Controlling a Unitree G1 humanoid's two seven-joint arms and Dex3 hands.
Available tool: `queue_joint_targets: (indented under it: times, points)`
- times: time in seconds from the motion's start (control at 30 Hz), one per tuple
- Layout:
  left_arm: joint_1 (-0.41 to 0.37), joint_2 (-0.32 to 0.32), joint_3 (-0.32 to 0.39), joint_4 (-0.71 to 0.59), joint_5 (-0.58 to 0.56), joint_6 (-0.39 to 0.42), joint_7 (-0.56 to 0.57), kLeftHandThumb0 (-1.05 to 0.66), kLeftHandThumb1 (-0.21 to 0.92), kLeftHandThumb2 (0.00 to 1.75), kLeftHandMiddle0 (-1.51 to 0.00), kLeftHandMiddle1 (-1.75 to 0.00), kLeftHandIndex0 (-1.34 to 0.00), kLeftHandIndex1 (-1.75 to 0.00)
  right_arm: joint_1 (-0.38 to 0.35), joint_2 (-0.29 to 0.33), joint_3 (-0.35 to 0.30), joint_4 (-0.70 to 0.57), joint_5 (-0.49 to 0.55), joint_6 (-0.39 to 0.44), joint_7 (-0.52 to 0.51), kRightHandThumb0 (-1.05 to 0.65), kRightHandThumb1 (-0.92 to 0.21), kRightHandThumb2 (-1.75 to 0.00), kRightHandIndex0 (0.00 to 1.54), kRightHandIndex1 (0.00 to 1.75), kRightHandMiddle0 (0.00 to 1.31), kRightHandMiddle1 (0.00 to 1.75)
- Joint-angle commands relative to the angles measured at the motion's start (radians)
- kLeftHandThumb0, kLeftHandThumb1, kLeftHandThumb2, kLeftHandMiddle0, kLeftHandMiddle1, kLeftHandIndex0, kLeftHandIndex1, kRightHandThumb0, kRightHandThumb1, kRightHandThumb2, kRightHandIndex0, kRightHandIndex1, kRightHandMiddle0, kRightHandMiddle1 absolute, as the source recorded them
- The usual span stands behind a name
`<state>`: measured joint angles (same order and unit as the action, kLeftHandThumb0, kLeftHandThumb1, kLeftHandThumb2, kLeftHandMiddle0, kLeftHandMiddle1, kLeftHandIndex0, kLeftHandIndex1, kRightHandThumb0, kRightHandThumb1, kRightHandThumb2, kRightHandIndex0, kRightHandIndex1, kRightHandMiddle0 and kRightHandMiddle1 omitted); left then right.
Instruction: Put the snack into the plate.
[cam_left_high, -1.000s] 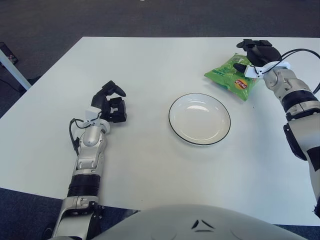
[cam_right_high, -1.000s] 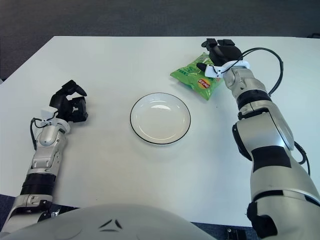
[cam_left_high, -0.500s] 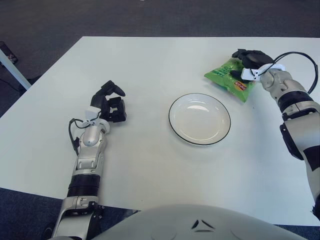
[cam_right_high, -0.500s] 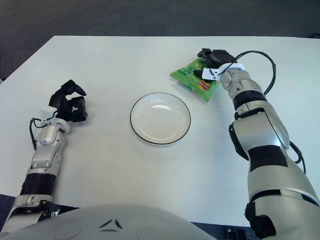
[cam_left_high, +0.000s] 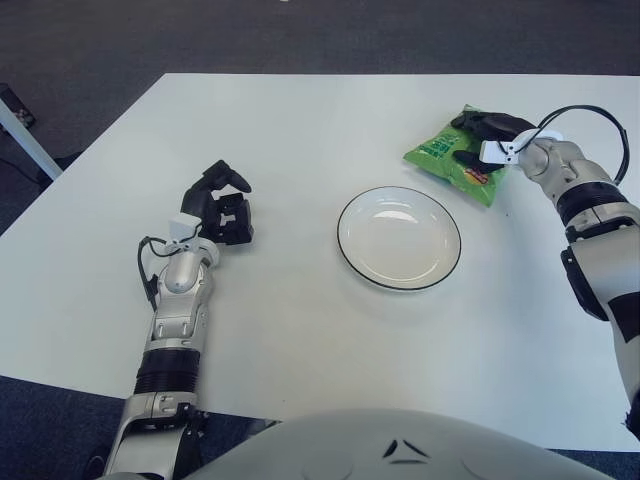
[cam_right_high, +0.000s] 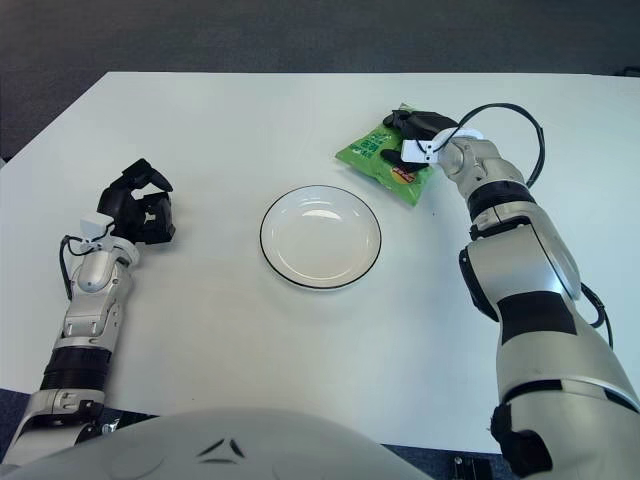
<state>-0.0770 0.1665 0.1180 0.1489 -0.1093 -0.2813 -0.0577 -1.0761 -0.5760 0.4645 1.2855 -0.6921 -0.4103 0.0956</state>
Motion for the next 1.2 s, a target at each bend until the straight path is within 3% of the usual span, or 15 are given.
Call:
queue_joint_targets:
  times: [0.0,0.2,0.27,0.33,0.37,0.4,0.47,0.5,0.53,0.6,0.7,0.87,1.17]
  points:
    - [0.134,-0.065,-0.013,0.107,-0.003,0.004,-0.002,-0.49,0.29,1.35,-1.31,-1.75,-0.64,-1.75,0.024,-0.004,0.01,-0.01,0.001,-0.004,0.021,-1.05,-0.92,-0.99,0.0,0.0,0.0,0.36]
    - [0.133,-0.065,-0.012,0.113,-0.009,-0.007,-0.011,-0.49,0.29,1.35,-1.31,-1.75,-0.64,-1.75,0.028,-0.002,0.01,-0.01,0.0,0.011,0.011,-1.05,-0.92,-0.97,0.0,0.0,0.0,0.4]
    - [0.132,-0.066,-0.011,0.116,-0.013,-0.012,-0.016,-0.49,0.29,1.35,-1.32,-1.75,-0.64,-1.75,0.032,0.0,0.006,-0.011,0.002,0.014,-0.016,-1.03,-0.92,-0.92,0.04,0.02,0.0,0.57]
    - [0.132,-0.067,-0.01,0.118,-0.016,-0.016,-0.021,-0.49,0.3,1.34,-1.32,-1.75,-0.63,-1.75,0.04,0.0,0.008,-0.015,-0.006,0.015,-0.072,-0.85,-0.9,-0.74,0.02,0.5,0.04,1.13]
    - [0.132,-0.068,-0.01,0.119,-0.018,-0.018,-0.022,-0.49,0.3,1.34,-1.32,-1.75,-0.63,-1.75,0.046,-0.001,0.016,-0.018,-0.021,0.019,-0.129,-0.76,-0.86,-0.75,0.01,0.69,0.1,1.26]
    - [0.131,-0.068,-0.009,0.12,-0.019,-0.02,-0.024,-0.48,0.31,1.33,-1.32,-1.75,-0.62,-1.75,0.05,-0.001,0.022,-0.019,-0.032,0.022,-0.168,-0.49,-0.72,-0.89,0.1,1.06,0.25,1.43]
    - [0.13,-0.07,-0.007,0.123,-0.02,-0.022,-0.026,-0.48,0.31,1.32,-1.32,-1.75,-0.62,-1.75,0.056,0.0,0.029,-0.019,-0.042,0.03,-0.231,-0.25,-0.59,-1.03,0.18,1.39,0.38,1.59]
    - [0.13,-0.071,-0.007,0.124,-0.021,-0.023,-0.026,-0.48,0.32,1.32,-1.31,-1.75,-0.61,-1.75,0.058,0.001,0.031,-0.018,-0.044,0.035,-0.254,-0.16,-0.45,-1.16,0.33,1.45,0.5,1.64]
    - [0.129,-0.071,-0.006,0.126,-0.022,-0.025,-0.026,-0.48,0.32,1.31,-1.31,-1.75,-0.61,-1.75,0.061,0.004,0.03,-0.018,-0.044,0.042,-0.284,-0.13,-0.39,-1.22,0.38,1.47,0.54,1.66]
    - [0.129,-0.072,-0.004,0.128,-0.025,-0.025,-0.027,-0.48,0.32,1.31,-1.31,-1.75,-0.61,-1.75,0.068,0.01,0.02,-0.015,-0.037,0.057,-0.335,-0.05,-0.19,-1.39,0.63,1.44,0.66,1.71]
    - [0.129,-0.073,-0.002,0.129,-0.026,-0.026,-0.029,-0.48,0.32,1.31,-1.31,-1.75,-0.61,-1.75,0.07,0.016,0.013,-0.011,-0.025,0.067,-0.361,-0.01,-0.08,-1.49,0.77,1.42,0.72,1.74]
    - [0.124,-0.075,-0.002,0.135,-0.028,-0.037,-0.032,-0.48,0.31,1.32,-1.31,-1.75,-0.62,-1.75,0.077,0.026,-0.032,-0.011,0.026,0.065,-0.392,0.0,-0.01,-1.58,0.87,1.48,0.69,1.74]
    - [0.123,-0.069,-0.005,0.141,-0.03,-0.04,-0.037,-0.48,0.31,1.33,-1.31,-1.75,-0.62,-1.75,0.085,0.02,-0.034,-0.017,0.023,0.036,-0.442,0.0,0.02,-1.63,0.92,1.53,0.66,1.75]
